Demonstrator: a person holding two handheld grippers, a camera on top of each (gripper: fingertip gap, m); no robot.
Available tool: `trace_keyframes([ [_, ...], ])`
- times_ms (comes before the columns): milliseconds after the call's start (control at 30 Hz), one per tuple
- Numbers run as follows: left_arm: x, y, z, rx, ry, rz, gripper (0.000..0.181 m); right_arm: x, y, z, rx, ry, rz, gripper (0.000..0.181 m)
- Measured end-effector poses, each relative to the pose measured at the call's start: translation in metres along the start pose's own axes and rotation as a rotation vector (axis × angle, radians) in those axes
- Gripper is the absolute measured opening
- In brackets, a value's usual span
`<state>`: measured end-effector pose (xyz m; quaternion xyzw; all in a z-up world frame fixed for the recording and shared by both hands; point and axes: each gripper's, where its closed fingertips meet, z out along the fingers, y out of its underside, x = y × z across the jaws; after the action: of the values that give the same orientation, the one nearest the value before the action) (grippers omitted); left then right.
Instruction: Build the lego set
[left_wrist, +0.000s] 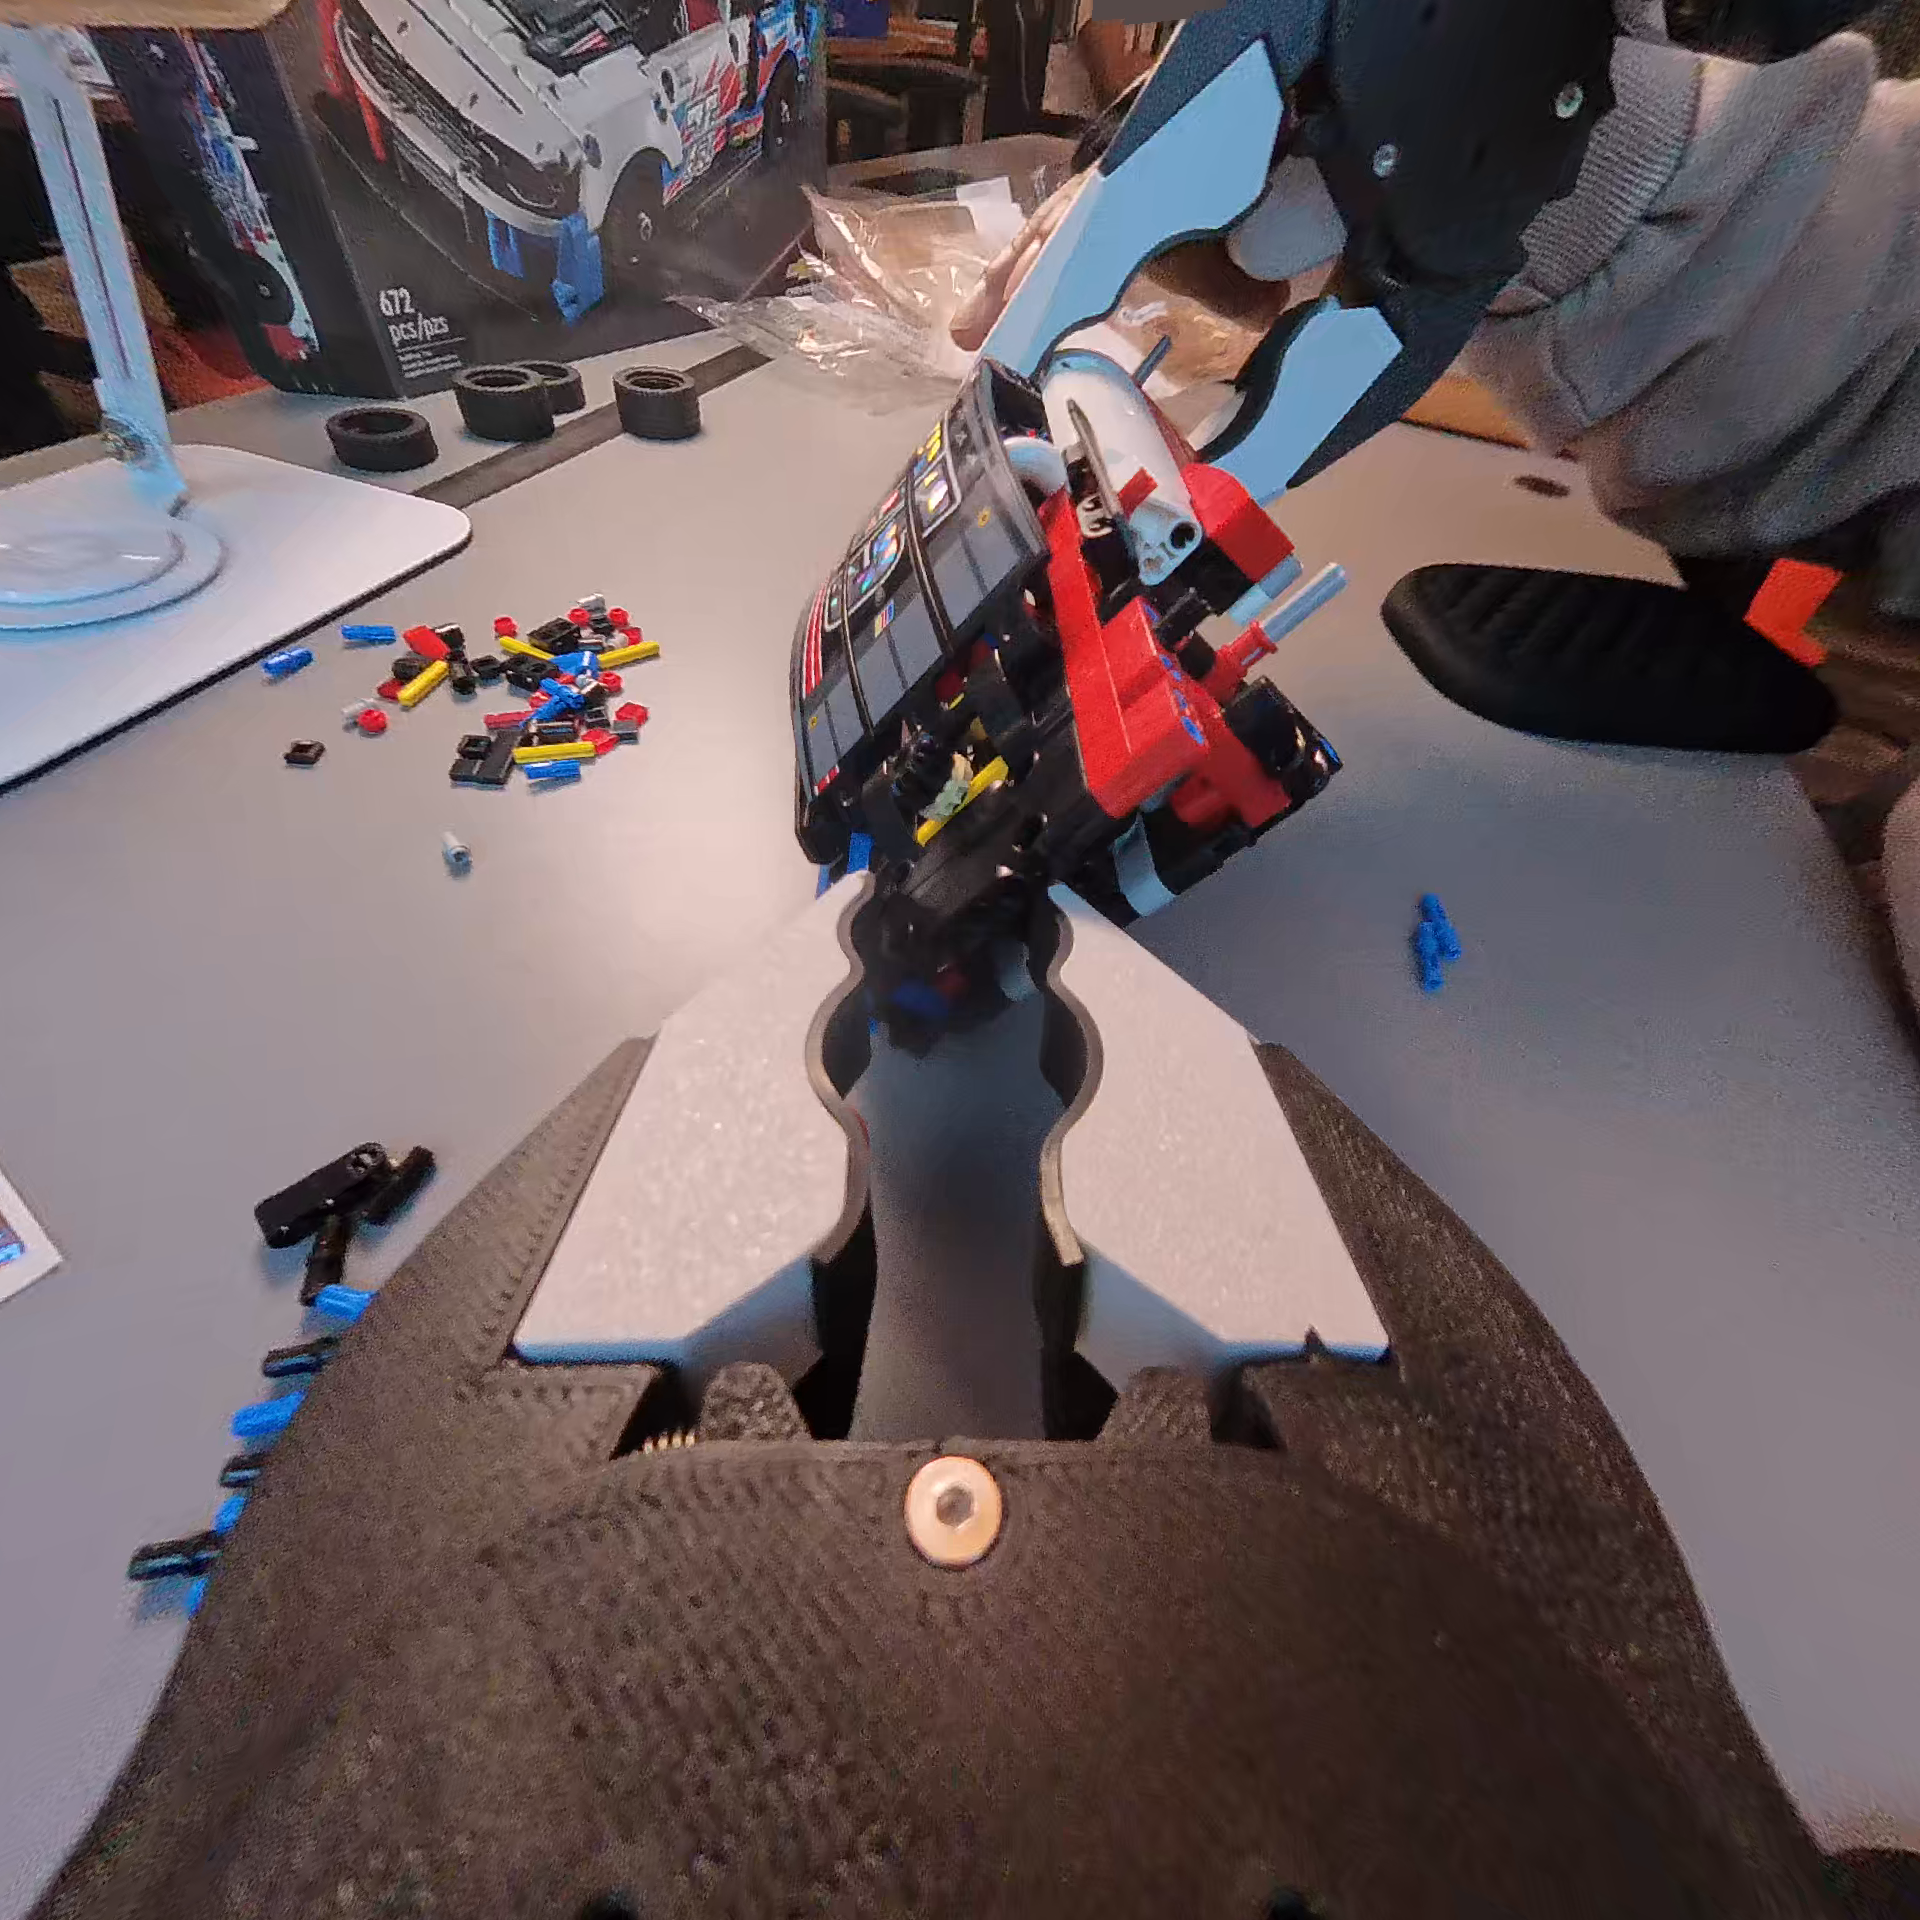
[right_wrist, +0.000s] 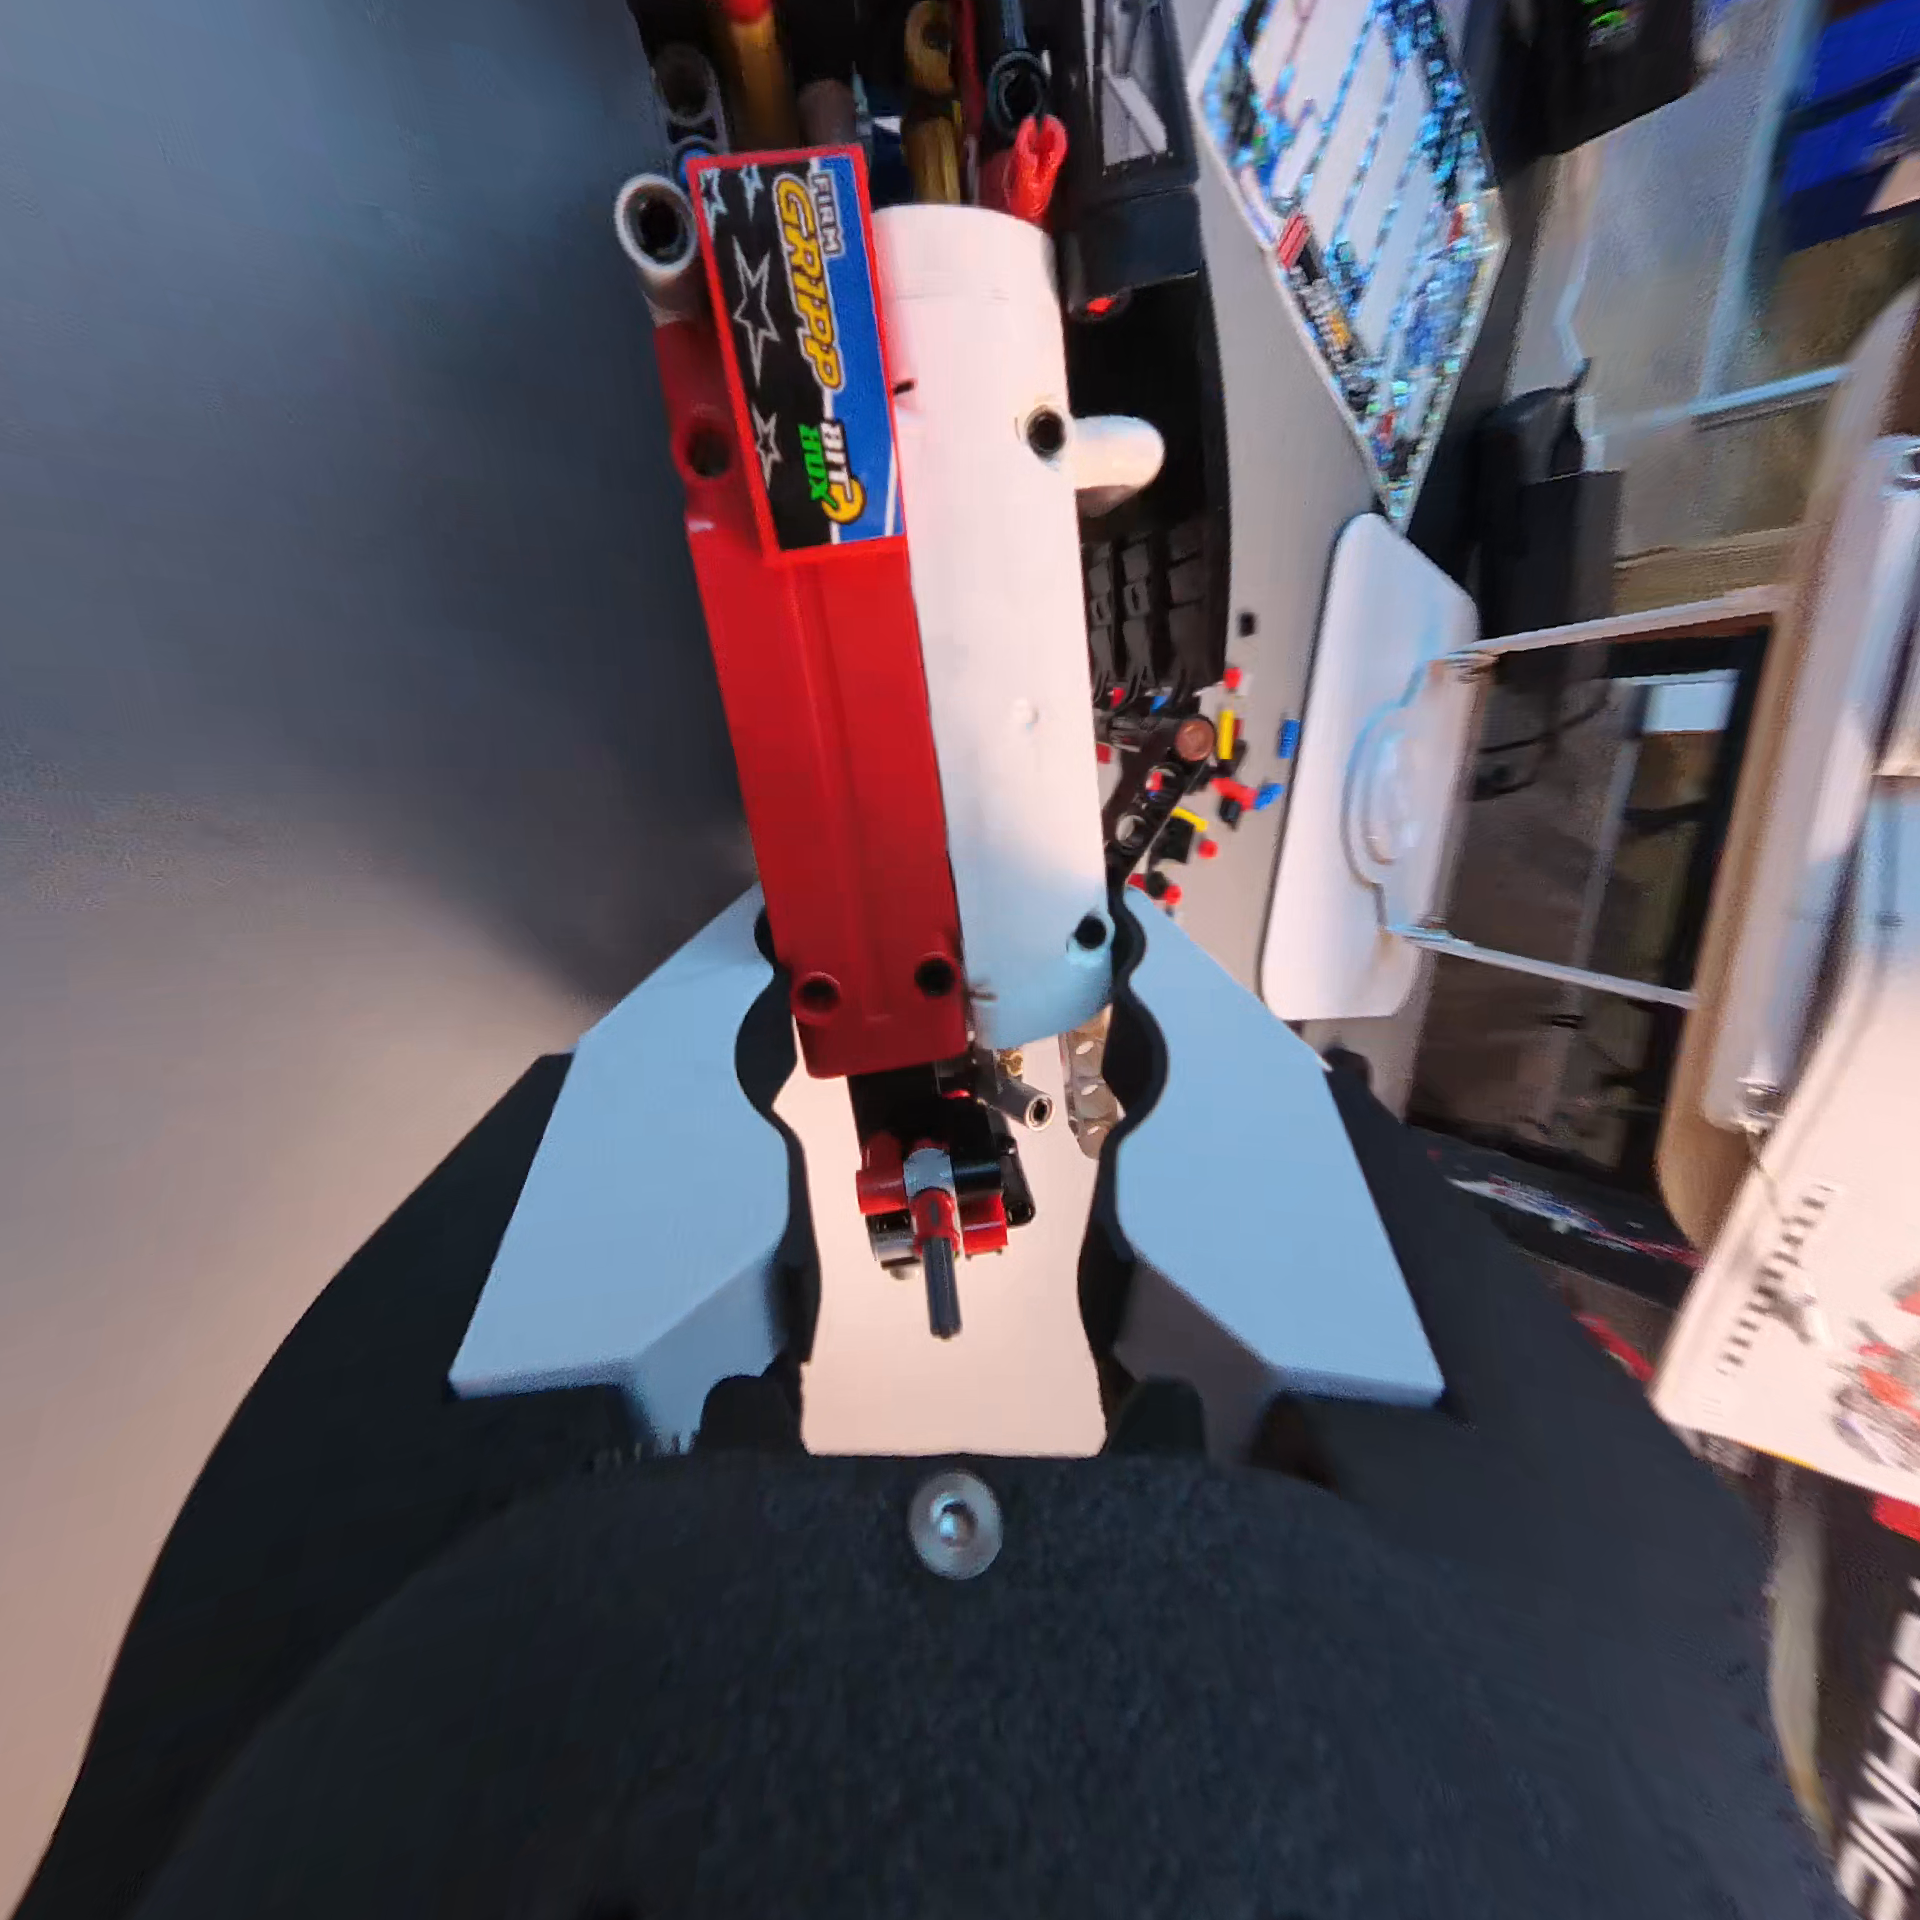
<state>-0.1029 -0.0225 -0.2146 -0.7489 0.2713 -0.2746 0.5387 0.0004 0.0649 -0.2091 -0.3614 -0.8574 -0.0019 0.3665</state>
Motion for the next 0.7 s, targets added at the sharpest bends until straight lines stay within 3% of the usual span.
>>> trace_keyframes([
  [33,0.002,-0.001,-0.002,0.013,0.014,-0.023,0.028,-0.003,-0.001,-0.003,-0.005,-0.085,0.026,0.057],
  [100,0.016,-0.005,-0.008,0.036,0.112,-0.072,0.064,-0.010,0.000,-0.012,-0.016,-0.245,0.056,0.055],
  [167,0.028,-0.007,-0.011,0.037,0.174,-0.103,0.082,-0.014,0.000,-0.017,-0.027,-0.336,0.080,0.054],
  [300,0.047,0.002,0.008,-0.055,0.124,0.033,0.085,-0.018,0.002,-0.014,-0.072,-0.374,0.079,0.055],
  [467,0.036,0.011,0.030,-0.125,-0.048,0.146,0.070,-0.016,0.000,-0.012,-0.075,-0.379,0.102,0.060],
  [700,0.031,0.011,0.026,-0.111,-0.084,0.134,0.075,0.001,-0.014,-0.050,0.115,-0.249,0.210,0.066],
])
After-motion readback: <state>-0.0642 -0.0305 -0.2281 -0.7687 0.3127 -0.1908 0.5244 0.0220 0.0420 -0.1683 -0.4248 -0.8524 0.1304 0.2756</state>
